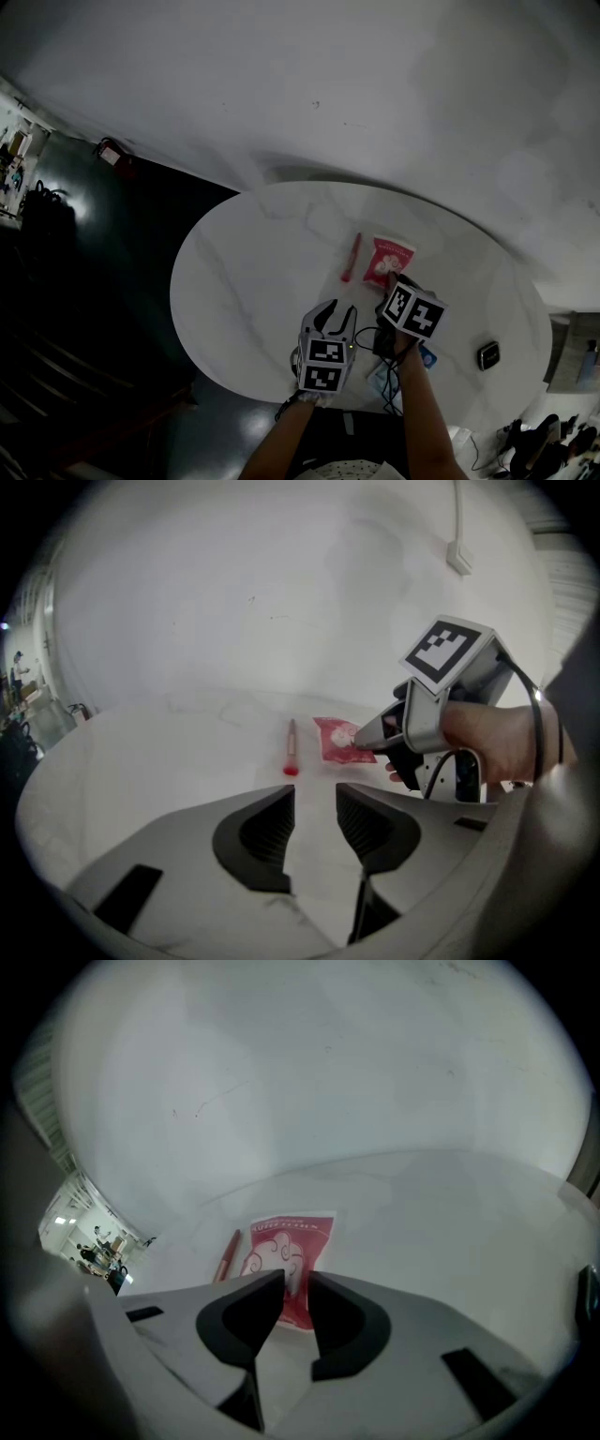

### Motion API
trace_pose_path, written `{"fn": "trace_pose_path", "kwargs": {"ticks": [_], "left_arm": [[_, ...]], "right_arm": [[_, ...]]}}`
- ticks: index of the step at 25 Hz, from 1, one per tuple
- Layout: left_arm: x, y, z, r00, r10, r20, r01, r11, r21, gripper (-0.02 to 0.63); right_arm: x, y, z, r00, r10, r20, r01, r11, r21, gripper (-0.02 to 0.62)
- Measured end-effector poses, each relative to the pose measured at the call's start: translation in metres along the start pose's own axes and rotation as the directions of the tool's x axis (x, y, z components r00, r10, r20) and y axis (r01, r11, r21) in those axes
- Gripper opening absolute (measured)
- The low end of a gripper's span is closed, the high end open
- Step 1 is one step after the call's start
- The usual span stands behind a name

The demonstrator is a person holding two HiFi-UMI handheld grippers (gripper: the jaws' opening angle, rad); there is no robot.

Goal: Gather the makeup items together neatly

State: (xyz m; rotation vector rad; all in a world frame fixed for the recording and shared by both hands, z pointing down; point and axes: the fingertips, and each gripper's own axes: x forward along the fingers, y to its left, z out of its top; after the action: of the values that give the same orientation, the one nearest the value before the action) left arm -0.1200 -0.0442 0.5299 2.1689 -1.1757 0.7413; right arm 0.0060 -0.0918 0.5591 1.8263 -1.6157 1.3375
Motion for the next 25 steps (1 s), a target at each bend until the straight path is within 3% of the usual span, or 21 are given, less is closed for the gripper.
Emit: {"fn": "trace_pose_path", "kwargs": {"ticks": [6,25], "left_arm": [[-0.002,0.000,0.000,1.000,0.000,0.009,0.000,1.000,-0.001,0.176],[-0.011,-0.005,-0.003,1.000,0.006,0.021,-0.006,1.000,0.002,0.176]], "right_arm": [[-0.003,0.001,0.000,1.000,0.005,0.008,-0.005,1.000,0.005,0.130],[-0.011,-0.005,-0.001,1.000,-0.013,0.021,0.013,1.000,-0.005,0.139]]}}
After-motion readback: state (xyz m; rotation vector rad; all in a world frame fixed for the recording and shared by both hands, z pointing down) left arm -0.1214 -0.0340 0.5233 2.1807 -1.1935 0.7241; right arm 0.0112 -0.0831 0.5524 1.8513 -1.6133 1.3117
